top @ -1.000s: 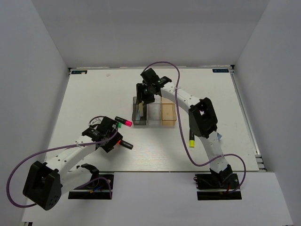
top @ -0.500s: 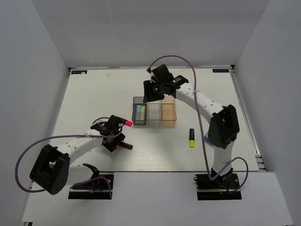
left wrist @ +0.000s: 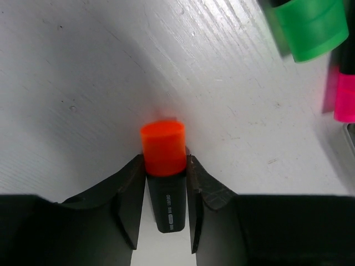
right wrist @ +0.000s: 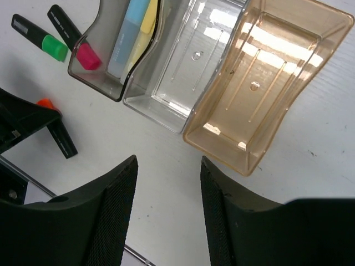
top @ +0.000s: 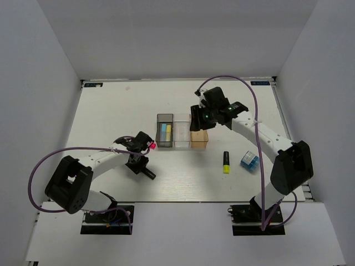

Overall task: Sort the stationery into containers
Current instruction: Pick up the pen from the center of the board, then place the pen in the storage box.

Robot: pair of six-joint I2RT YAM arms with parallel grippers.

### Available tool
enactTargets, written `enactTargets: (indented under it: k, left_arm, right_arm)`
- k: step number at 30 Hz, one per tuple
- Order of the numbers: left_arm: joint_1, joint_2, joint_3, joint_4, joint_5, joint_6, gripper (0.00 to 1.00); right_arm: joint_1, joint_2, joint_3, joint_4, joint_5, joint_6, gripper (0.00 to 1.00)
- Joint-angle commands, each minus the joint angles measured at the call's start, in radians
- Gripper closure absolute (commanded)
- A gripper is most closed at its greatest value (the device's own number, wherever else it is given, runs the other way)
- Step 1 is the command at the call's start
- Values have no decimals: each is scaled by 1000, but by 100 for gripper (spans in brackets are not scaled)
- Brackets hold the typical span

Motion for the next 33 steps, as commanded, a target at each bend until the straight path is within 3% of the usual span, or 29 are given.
enactTargets:
  k: [1, 5, 6, 9, 12, 15, 16, 17, 18, 21, 22, 23, 24, 26, 28, 29, 33]
  left_arm:
    - [-17, 14, -44, -33, 12, -37, 59]
    - [-19, 54, -22, -38, 32, 12, 77]
    - [-19, 58, -16, -41, 42, 37, 84]
    - [-20, 55, 35, -65, 39, 132, 100]
    - [-57, 9, 126, -116, -14, 257, 100]
    - [-121, -67, 261, -148, -100, 387, 100]
    - [-135, -74, 286, -150, -111, 441, 100]
    - [-161, -86, 310, -148, -141, 465, 100]
    - [-168, -83, 335, -150, -143, 536, 100]
    - [-172, -34, 487, -96, -117, 604, 100]
    - [-169, -16, 534, -54, -70, 688, 100]
    - [-154, 45, 574, 6, -1, 718, 100]
    - [-151, 70, 594, 32, 71, 768, 100]
    - [-139, 155, 689, 135, 145, 878, 100]
    - [-137, 283, 745, 169, 231, 926, 100]
    - [-137, 323, 863, 155, 227, 964, 100]
    - [-129, 542, 1064, 103, 179, 1031, 99]
  right_arm:
    - [-25, -81, -29, 24, -41, -13, 48]
    - [-58, -119, -48, -4, -63, -26, 41]
    - [-67, -122, -49, -13, -64, -45, 24]
    - [-84, -181, -62, -56, -64, -127, 10]
    - [-97, -259, -112, -70, -60, -219, 10]
    - [-106, -347, -195, -50, -41, -246, 38]
    - [-110, -363, -238, -42, -38, -250, 76]
    - [-114, -392, -271, -15, -2, -250, 96]
    - [-115, -405, -288, -6, 8, -249, 100]
    - [-121, -431, -353, -8, 6, -258, 100]
    - [-123, -445, -379, -5, 6, -260, 100]
    - [-129, -445, -391, 1, 0, -267, 75]
    - [-132, -451, -401, 10, -7, -266, 58]
    - [-141, -469, -419, 16, -10, -321, 37]
    - [-149, -484, -436, 37, -13, -336, 39]
    - [-153, -492, -442, 41, -15, -345, 51]
    - [-178, -508, -462, 50, -29, -347, 87]
